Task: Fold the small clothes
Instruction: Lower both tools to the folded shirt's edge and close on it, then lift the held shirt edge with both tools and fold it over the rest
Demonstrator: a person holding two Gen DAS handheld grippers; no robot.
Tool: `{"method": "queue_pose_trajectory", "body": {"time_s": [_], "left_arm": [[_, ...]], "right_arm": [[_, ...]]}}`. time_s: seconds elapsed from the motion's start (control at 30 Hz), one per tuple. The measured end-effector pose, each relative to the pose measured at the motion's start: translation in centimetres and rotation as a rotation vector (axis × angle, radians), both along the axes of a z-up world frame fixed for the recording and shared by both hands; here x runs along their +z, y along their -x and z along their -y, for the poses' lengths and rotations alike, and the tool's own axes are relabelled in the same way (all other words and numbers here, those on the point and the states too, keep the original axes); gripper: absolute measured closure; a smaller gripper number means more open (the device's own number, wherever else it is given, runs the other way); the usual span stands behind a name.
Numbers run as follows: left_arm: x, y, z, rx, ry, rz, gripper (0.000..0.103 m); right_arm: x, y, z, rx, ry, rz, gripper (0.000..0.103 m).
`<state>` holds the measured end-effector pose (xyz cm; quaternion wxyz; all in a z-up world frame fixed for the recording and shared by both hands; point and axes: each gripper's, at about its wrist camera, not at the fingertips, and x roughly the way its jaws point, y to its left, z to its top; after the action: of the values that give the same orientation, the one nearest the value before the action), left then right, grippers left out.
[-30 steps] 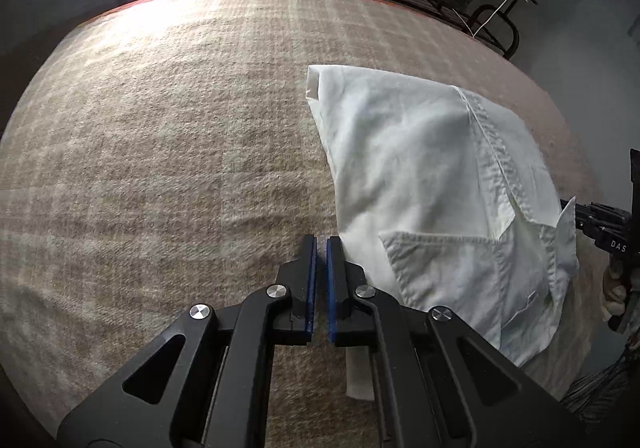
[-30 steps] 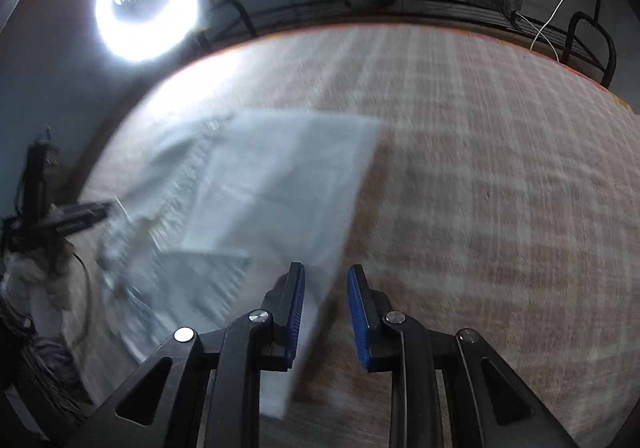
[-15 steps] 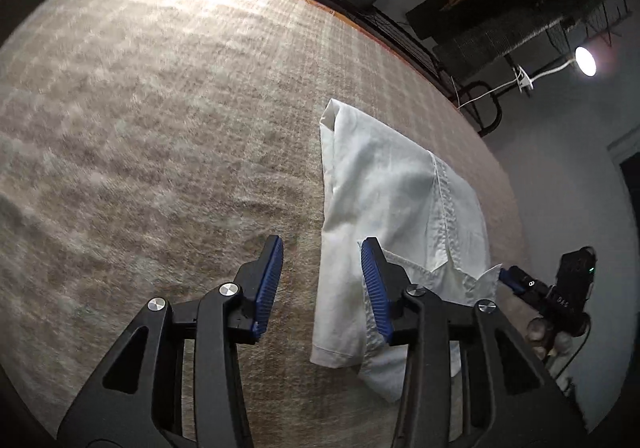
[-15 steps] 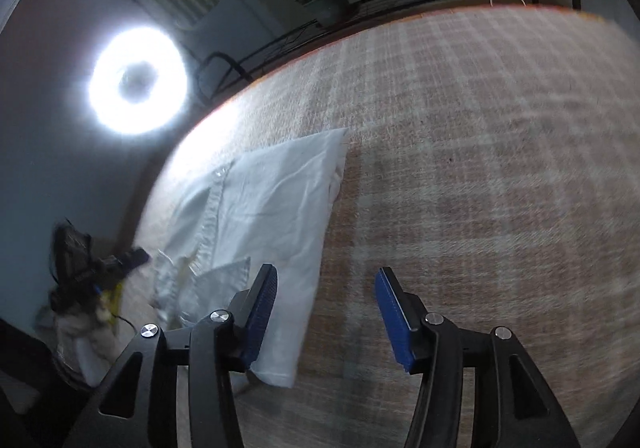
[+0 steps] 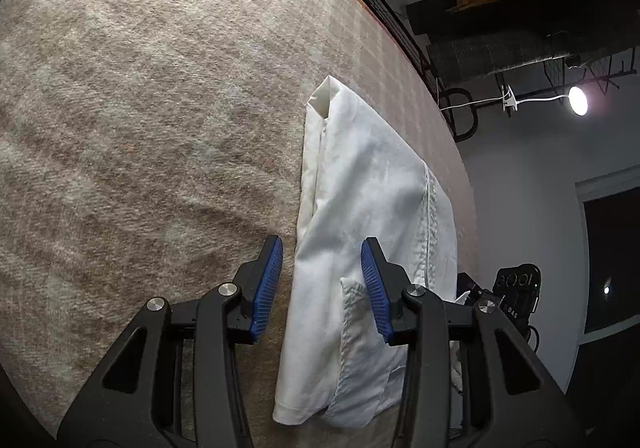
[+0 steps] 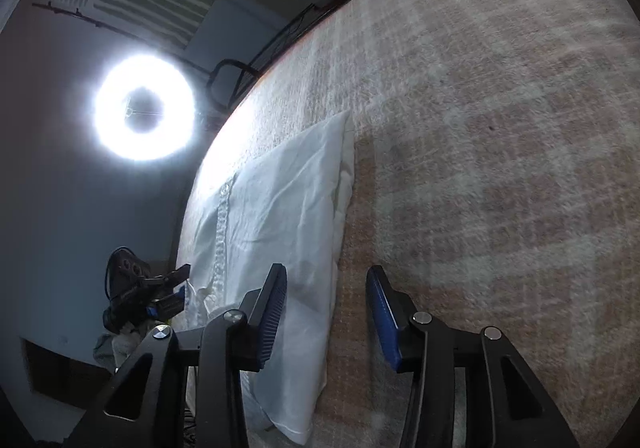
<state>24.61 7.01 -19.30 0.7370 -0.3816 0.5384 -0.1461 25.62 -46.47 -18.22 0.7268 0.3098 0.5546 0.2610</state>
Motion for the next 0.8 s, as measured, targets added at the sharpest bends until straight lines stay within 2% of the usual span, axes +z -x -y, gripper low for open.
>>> {"method": "queue_pose_trajectory", "body": {"time_s": [0.17,0.27,0.33,0.5,0.8], "left_arm": [[-0.2,-1.1,0.6,-0.006,0.000,-0.004,0.072],[-0.1,-1.4,1.1,-0.009,-0.027,-0.002,0.078],[0.4,-1.9,2.1,-0.017,-0.062,0.010,0.083],[2.3,-2.1,4.6,-0.052,-0.194,0.073,0.090],[6.4,-0.4,8.0,-0.101,-0.366,0.212,0.093]], "right_arm": [[-0.8,-1.7,-0.9,-0.010,-0.055,-0.027,0.067],[-0.7,-2.1,-2.1,0.010,-0.060,-0.032,0.070],[-0.3,-2.3,-2.9,0.018,-0.031,-0.022,0.072],[1.4,-1.5,-3.3,0.016,0.025,0.012,0.088],[6.3,-0.3,-5.7,0.067,0.222,0.160,0.095]]}}
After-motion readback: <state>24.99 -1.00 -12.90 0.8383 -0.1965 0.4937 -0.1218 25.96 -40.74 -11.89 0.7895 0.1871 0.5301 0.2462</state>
